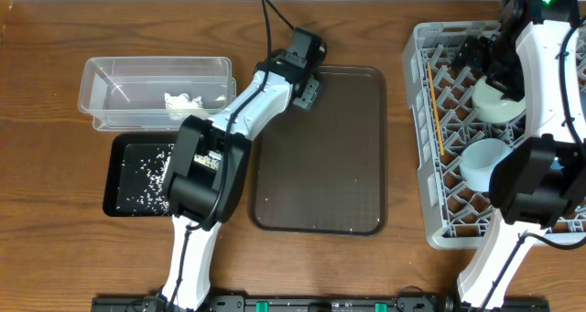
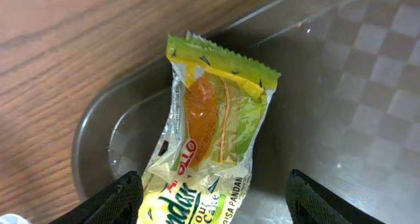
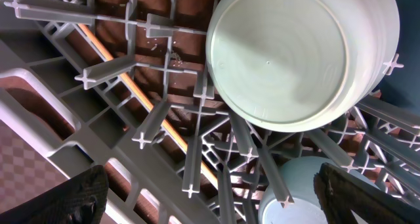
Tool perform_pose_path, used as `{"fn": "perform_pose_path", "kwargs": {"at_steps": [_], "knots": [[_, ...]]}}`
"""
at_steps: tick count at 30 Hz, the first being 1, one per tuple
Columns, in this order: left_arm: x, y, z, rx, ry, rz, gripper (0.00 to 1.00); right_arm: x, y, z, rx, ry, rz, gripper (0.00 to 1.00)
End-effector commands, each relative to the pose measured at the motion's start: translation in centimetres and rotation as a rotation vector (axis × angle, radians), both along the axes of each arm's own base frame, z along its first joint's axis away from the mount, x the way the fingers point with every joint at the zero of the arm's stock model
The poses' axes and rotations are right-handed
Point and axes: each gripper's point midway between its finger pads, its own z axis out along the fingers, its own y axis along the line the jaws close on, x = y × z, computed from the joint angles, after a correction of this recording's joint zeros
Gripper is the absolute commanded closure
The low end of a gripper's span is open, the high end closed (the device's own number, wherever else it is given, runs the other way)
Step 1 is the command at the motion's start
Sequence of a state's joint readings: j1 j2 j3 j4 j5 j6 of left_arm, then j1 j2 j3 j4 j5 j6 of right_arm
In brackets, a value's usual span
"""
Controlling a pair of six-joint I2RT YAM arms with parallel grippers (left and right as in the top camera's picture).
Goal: Sort waste into correct bins and load items into the dishwasher rack
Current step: 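Reach the left gripper back to the snack wrapper and grasp it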
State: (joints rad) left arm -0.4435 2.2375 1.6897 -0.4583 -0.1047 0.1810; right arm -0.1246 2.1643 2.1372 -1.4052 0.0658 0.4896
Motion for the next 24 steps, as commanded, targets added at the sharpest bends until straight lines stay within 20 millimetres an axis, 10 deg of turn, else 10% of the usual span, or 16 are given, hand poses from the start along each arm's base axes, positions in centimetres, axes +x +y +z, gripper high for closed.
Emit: {"fn": "perform_pose_path", "kwargs": {"at_steps": [1, 11, 24], "knots": [[-0.1, -0.2, -1.0, 0.021, 0.006, -0.015, 0.29, -0.1, -0.1, 1.4, -0.004, -0.033, -0.012, 0.01], [-0.1, -0.3, -3.6, 0.034, 0.031, -0.017, 0.33, -0.1, -0.1, 1.4, -0.004, -0.033, -0.012, 0.01], [0.4, -0.7, -1.3, 0.008, -0.011, -0.008, 0.94, -0.1, -0.1, 1.4, -0.004, -0.033, -0.012, 0.02]]}}
